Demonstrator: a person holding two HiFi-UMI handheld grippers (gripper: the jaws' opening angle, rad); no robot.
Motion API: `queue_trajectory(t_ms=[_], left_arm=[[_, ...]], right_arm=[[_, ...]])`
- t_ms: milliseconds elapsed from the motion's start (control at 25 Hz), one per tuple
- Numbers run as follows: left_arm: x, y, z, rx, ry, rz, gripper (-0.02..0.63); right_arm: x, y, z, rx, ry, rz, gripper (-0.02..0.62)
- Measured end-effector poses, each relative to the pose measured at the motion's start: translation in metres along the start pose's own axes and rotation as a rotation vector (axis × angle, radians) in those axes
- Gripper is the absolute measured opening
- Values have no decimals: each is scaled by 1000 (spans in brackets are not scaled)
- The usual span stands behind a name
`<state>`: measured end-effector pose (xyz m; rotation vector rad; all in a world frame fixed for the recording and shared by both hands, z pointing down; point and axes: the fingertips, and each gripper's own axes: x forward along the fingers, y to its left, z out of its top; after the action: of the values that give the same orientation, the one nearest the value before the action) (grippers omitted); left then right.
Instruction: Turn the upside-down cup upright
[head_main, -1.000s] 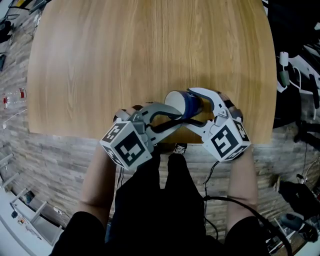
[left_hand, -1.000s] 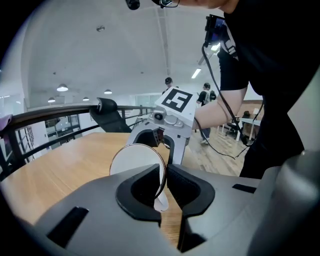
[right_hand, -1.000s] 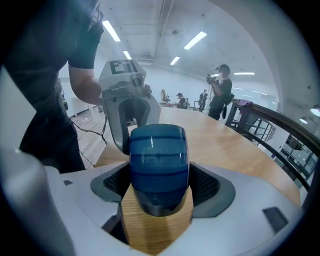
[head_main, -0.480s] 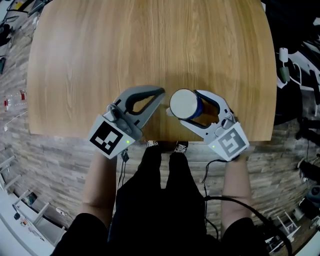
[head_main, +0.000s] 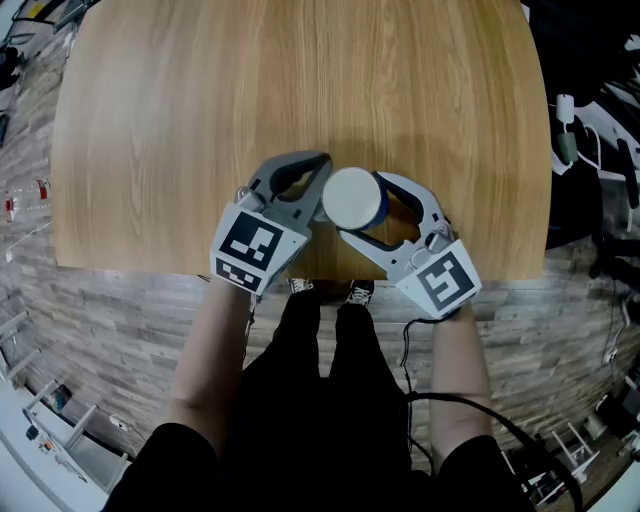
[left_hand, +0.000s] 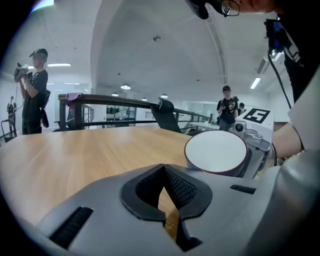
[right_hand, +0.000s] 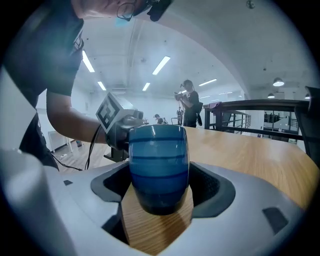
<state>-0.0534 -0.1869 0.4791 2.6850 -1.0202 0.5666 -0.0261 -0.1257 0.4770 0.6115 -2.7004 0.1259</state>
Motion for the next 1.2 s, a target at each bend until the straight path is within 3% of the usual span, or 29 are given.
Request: queue_trajectory(t_ms=[160, 680, 1200], left_arm=[[-1, 1, 3, 57, 21, -2, 6], [-3, -11, 9, 73, -6, -27, 6], [-30, -16, 14, 117, -14, 90, 6]], right_arm=[[7, -1, -8, 3, 44, -11, 319], [5, 0, -24, 14, 103, -13, 319], [-29, 5, -39, 108, 227, -84, 318]])
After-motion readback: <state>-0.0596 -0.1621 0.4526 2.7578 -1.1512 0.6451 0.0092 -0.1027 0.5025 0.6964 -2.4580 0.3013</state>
